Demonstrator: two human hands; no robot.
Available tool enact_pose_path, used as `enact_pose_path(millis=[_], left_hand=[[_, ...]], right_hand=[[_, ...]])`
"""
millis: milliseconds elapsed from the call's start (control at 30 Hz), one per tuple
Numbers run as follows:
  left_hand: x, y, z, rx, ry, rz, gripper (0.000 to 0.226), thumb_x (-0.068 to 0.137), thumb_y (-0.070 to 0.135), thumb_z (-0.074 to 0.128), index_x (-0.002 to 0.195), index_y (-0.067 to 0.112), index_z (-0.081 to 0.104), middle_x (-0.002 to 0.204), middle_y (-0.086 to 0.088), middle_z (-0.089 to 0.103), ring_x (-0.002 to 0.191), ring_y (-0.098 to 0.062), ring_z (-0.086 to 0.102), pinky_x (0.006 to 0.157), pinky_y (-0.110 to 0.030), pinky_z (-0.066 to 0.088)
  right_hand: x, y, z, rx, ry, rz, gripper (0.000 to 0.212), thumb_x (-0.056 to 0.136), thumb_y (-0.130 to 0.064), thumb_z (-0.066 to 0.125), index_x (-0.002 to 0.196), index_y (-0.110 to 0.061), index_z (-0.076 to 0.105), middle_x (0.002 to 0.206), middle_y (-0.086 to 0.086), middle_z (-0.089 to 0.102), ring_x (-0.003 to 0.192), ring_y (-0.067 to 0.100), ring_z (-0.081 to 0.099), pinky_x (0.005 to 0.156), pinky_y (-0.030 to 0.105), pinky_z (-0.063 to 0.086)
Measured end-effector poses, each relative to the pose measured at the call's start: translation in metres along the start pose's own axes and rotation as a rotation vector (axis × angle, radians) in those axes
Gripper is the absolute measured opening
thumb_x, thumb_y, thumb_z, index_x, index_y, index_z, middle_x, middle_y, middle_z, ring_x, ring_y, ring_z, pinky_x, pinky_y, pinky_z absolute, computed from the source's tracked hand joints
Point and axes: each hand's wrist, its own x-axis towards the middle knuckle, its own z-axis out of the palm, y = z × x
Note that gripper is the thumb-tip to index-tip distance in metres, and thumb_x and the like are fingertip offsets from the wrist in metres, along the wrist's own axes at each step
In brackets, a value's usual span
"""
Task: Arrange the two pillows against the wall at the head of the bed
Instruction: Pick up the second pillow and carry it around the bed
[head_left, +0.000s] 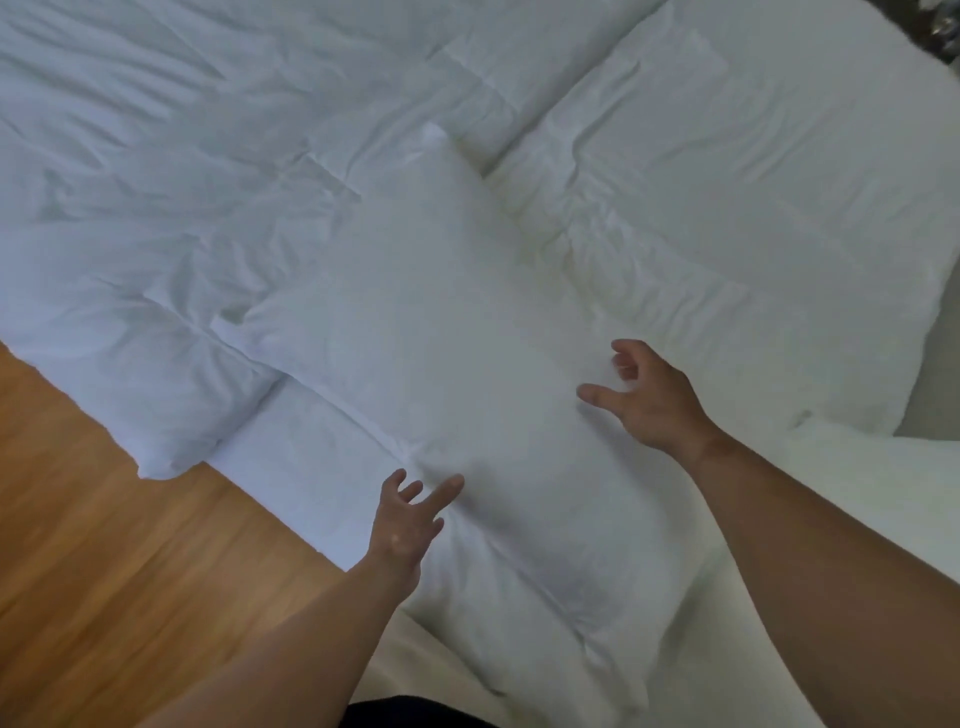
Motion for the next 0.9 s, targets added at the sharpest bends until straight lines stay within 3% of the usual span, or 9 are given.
enact_pose_path(millis=[167,300,467,633,733,833,900], left_hand=[[0.035,0.006,0.029,-0.048,0.071,0.026,0.133,0.037,0.063,0.099,0.151,0.030,0.039,0.140,0.004,0.062,0.122,-0.022,0.066,0.109,-0.047,0.050],[0.055,0.001,0.040,-0.055,0.128,0.027,0.113,0.038,0.064,0.098,0.136,0.036,0.049,0.127,0.008,0.071,0.115,-0.020,0.070,0.104,-0.046,0.054],[0.076,-0.003,0.048,-0.056,0.110,0.067,0.108,0.039,0.057,0.100,0.133,0.040,0.050,0.127,0.009,0.072,0.118,-0.020,0.069,0.105,-0.048,0.052],[0.087,-0.007,0.056,-0.007,0.175,0.053,0.128,0.033,0.064,0.098,0.144,0.038,0.039,0.132,0.010,0.067,0.123,-0.018,0.065,0.109,-0.043,0.050],[0.088,-0.007,0.056,-0.022,0.186,0.053,0.135,0.028,0.066,0.098,0.146,0.039,0.038,0.134,0.010,0.067,0.125,-0.019,0.064,0.110,-0.045,0.049],[0.079,-0.002,0.055,-0.067,0.136,0.088,0.118,0.037,0.054,0.102,0.140,0.036,0.048,0.129,0.010,0.072,0.121,-0.019,0.068,0.108,-0.046,0.051],[0.070,0.002,0.055,-0.080,0.077,0.127,0.108,0.045,0.047,0.103,0.139,0.032,0.054,0.129,0.006,0.073,0.121,-0.021,0.069,0.107,-0.049,0.052]], right_hand=[[0.080,-0.018,0.002,-0.120,-0.071,-0.025,0.097,0.076,-0.055,0.082,0.155,-0.018,0.040,0.155,0.002,0.048,0.140,0.020,0.047,0.111,0.033,0.037],[0.129,-0.008,0.009,-0.142,-0.165,-0.006,0.120,0.054,-0.081,0.078,0.154,-0.029,0.038,0.154,-0.006,0.048,0.136,0.018,0.050,0.113,0.039,0.040],[0.175,0.006,0.010,-0.117,-0.285,-0.013,0.137,0.039,-0.087,0.078,0.155,-0.029,0.037,0.149,-0.010,0.052,0.129,0.013,0.054,0.111,0.034,0.040],[0.196,0.017,0.017,-0.054,-0.343,-0.029,0.102,0.063,-0.059,0.076,0.152,-0.022,0.043,0.138,-0.007,0.059,0.120,0.014,0.057,0.109,0.034,0.040],[0.186,0.017,0.018,-0.015,-0.348,0.011,0.103,0.060,-0.070,0.078,0.149,-0.029,0.046,0.134,-0.011,0.062,0.119,0.012,0.060,0.108,0.033,0.040],[0.168,0.013,0.014,0.040,-0.354,0.049,0.115,0.046,-0.085,0.080,0.146,-0.035,0.051,0.134,-0.013,0.066,0.121,0.011,0.063,0.112,0.039,0.042],[0.152,0.004,0.008,0.088,-0.356,0.051,0.113,0.038,-0.085,0.082,0.138,-0.037,0.058,0.126,-0.015,0.071,0.113,0.007,0.068,0.104,0.035,0.047]])
